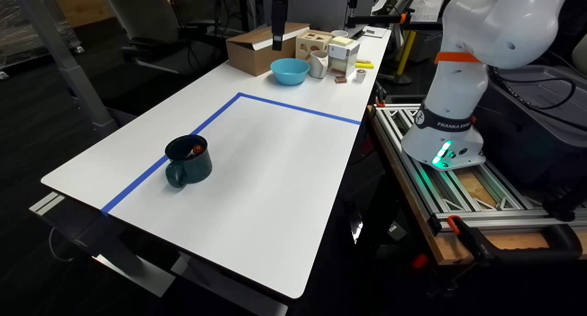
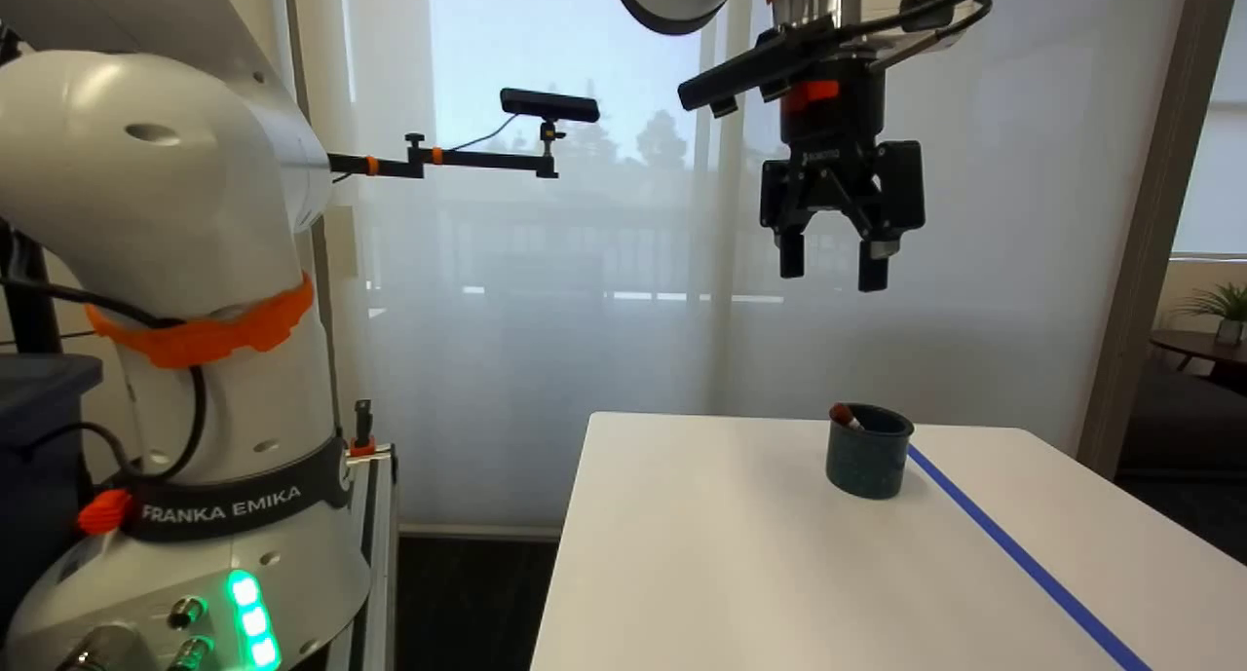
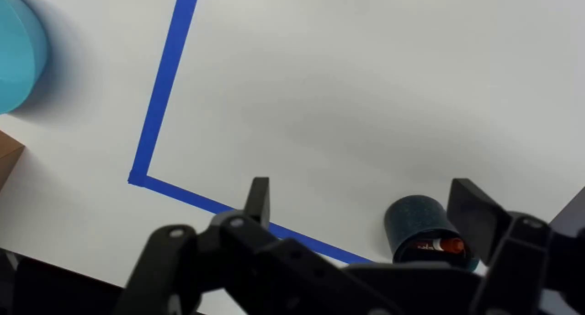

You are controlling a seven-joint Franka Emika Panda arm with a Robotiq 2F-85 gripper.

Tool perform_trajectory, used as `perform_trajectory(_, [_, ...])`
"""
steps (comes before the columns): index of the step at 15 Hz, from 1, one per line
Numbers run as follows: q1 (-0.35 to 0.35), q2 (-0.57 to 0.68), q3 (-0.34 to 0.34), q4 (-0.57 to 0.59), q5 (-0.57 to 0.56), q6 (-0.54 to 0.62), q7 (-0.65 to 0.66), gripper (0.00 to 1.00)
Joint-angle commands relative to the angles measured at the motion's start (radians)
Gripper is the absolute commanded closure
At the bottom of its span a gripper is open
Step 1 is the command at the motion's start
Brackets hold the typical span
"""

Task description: Remove the marker from the mug and put it on the table inside the border

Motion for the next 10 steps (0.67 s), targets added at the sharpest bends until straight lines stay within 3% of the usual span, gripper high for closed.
perform_trajectory(1, [0.053,0.051,0.037,-0.020,0.070,0.098,0.040,0.00])
perform_trajectory(5, [0.098,0.159,0.098,-0.016,0.123,0.266,0.120,0.00])
perform_trajectory(10, [0.100,0.318,0.157,0.039,0.116,0.432,0.288,0.00])
